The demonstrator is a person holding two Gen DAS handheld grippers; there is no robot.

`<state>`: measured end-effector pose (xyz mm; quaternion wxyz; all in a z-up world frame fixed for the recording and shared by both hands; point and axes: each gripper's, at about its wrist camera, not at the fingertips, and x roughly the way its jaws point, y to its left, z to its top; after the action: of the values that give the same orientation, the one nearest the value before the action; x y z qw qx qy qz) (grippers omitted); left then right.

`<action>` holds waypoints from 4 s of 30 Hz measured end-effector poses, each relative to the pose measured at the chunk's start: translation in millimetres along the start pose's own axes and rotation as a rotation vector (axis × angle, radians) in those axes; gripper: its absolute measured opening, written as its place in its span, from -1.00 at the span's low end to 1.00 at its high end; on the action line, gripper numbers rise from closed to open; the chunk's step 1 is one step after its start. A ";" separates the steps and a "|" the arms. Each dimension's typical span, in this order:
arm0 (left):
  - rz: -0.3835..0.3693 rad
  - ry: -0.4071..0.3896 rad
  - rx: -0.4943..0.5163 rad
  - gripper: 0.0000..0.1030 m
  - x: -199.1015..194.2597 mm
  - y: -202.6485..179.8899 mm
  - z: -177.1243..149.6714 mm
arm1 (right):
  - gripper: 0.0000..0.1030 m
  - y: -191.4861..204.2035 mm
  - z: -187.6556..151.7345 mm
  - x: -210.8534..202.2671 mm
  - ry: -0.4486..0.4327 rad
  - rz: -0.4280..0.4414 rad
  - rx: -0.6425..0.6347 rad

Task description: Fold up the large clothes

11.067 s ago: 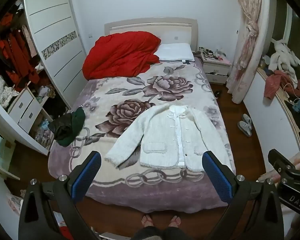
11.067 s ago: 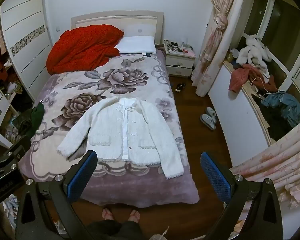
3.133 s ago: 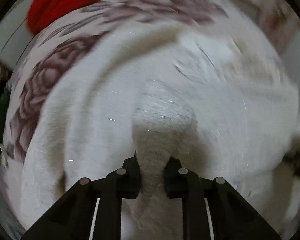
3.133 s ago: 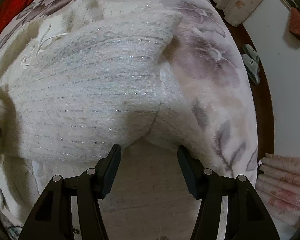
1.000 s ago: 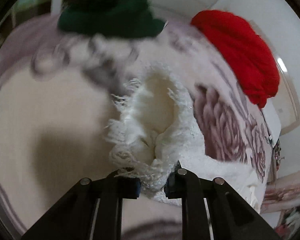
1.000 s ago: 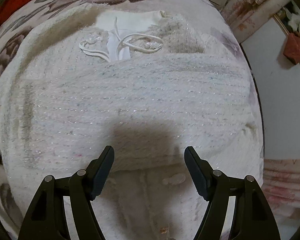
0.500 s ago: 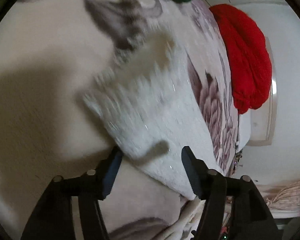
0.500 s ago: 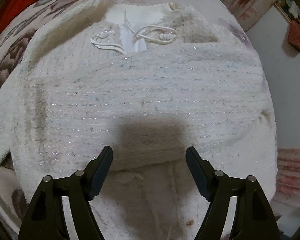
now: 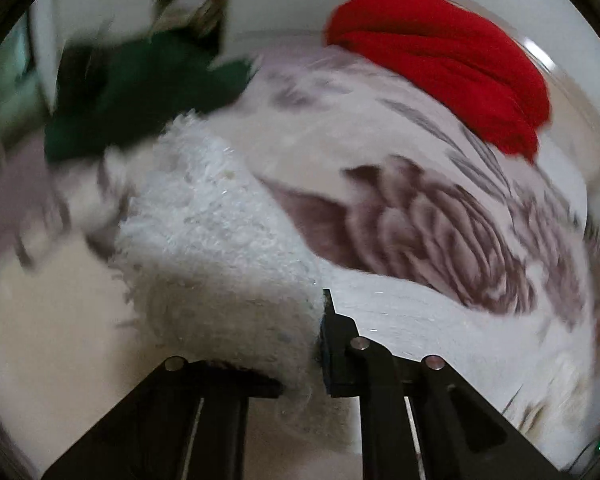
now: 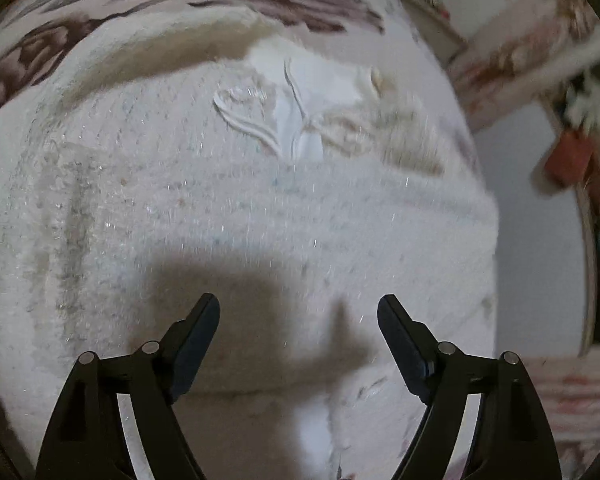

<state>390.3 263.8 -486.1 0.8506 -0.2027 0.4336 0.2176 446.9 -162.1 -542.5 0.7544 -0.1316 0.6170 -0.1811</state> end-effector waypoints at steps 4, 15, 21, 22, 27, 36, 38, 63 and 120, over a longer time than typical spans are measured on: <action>0.009 -0.040 0.212 -0.82 -39.9 -66.2 -10.3 | 0.61 1.8 -0.8 -8.5 -0.008 0.068 -0.004; -0.178 0.015 0.549 -0.83 -113.0 -287.6 -116.0 | 0.61 -128.6 -26.0 -2.9 0.034 0.178 0.095; -0.252 0.089 0.635 -0.83 -121.3 -369.3 -178.9 | 0.61 -237.5 -51.9 31.1 0.097 0.196 0.216; -0.267 0.100 0.653 -0.83 -122.9 -382.4 -191.5 | 0.61 -255.2 -58.9 36.0 0.106 0.195 0.241; -0.286 0.179 0.708 -0.83 -124.6 -440.4 -241.6 | 0.61 -325.1 -89.5 62.0 0.159 0.215 0.356; -0.287 0.359 0.747 0.53 -100.6 -488.6 -284.5 | 0.61 -411.2 -130.4 107.5 0.215 0.563 0.657; -0.281 0.347 0.757 0.67 -104.3 -487.2 -283.2 | 0.61 -414.1 -130.6 103.8 0.201 0.655 0.697; 0.166 0.161 0.499 0.68 -39.5 -309.9 -118.5 | -0.84 -350.2 4.8 21.4 0.013 0.819 0.452; 0.341 -0.053 0.708 0.75 53.3 -390.3 -59.0 | -0.17 -217.1 199.1 41.0 0.180 0.976 0.359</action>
<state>593.3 -78.6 -501.2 0.8305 0.1840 0.4871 0.1981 624.8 -380.2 -446.5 0.7055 0.3184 0.6283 0.0777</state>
